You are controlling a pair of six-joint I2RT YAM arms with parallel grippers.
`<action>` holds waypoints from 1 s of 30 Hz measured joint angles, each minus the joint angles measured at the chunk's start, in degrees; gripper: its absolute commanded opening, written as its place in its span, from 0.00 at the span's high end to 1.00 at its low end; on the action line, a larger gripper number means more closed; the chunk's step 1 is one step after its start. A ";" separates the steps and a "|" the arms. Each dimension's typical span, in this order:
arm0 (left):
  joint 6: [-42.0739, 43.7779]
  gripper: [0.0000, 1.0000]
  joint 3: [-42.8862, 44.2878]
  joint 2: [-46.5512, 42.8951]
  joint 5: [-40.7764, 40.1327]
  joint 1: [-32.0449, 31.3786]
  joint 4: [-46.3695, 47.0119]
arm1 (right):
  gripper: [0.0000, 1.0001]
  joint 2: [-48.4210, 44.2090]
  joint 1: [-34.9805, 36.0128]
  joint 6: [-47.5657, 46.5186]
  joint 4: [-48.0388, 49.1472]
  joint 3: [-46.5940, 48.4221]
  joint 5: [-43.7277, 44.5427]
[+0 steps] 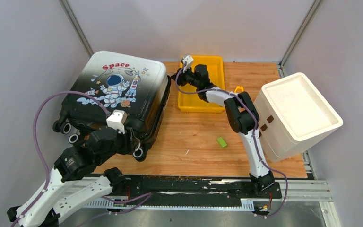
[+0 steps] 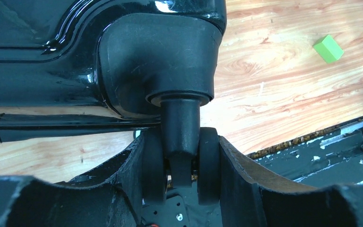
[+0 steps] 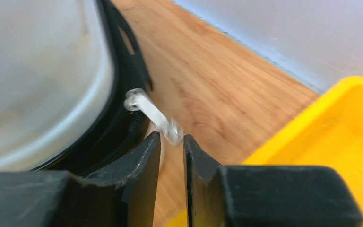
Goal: Open, take out, and arrange the luggage
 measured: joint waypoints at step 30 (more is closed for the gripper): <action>-14.82 0.19 17.94 20.31 -18.12 23.54 -8.74 | 0.11 -13.03 -2.93 25.46 -35.80 18.67 -6.32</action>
